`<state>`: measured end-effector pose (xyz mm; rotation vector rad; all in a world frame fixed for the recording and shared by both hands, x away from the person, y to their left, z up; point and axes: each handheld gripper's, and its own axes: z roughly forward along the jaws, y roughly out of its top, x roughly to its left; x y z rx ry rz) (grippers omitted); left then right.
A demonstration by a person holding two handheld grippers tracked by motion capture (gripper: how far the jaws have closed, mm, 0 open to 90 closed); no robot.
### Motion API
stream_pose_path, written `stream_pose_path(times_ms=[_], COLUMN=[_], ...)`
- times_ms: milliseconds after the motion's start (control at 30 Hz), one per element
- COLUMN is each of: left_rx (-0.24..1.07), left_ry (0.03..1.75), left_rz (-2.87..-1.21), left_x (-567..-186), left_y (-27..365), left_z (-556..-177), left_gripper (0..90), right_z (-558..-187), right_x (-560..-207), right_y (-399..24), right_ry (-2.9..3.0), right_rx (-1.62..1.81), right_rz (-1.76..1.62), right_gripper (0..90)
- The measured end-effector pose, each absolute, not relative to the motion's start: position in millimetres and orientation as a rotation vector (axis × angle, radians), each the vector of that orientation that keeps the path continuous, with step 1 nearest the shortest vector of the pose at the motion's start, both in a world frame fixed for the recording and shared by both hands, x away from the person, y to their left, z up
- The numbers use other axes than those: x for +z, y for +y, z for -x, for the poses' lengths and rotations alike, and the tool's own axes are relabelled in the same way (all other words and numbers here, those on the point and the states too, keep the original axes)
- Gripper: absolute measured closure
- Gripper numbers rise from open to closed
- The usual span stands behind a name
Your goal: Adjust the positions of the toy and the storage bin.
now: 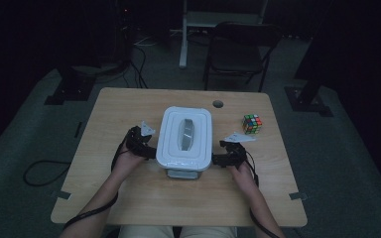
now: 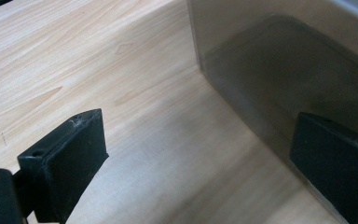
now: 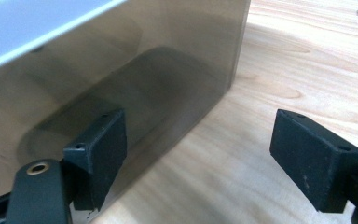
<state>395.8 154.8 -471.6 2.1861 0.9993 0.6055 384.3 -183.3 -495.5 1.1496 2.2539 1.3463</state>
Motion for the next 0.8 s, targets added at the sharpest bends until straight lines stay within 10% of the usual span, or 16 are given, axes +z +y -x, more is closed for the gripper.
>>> stream_pose_path(times_ms=[800], left_rx=[0.519], left_ry=[0.846], left_rz=[-2.277], left_x=[-473.6], left_y=[135.3], left_z=[-337.7], left_gripper=[4.4], right_z=[-332.7], right_x=[-503.3], right_y=[-210.3], right_ry=[2.312], right_rx=[1.370], right_rz=[-1.127], right_gripper=[18.6])
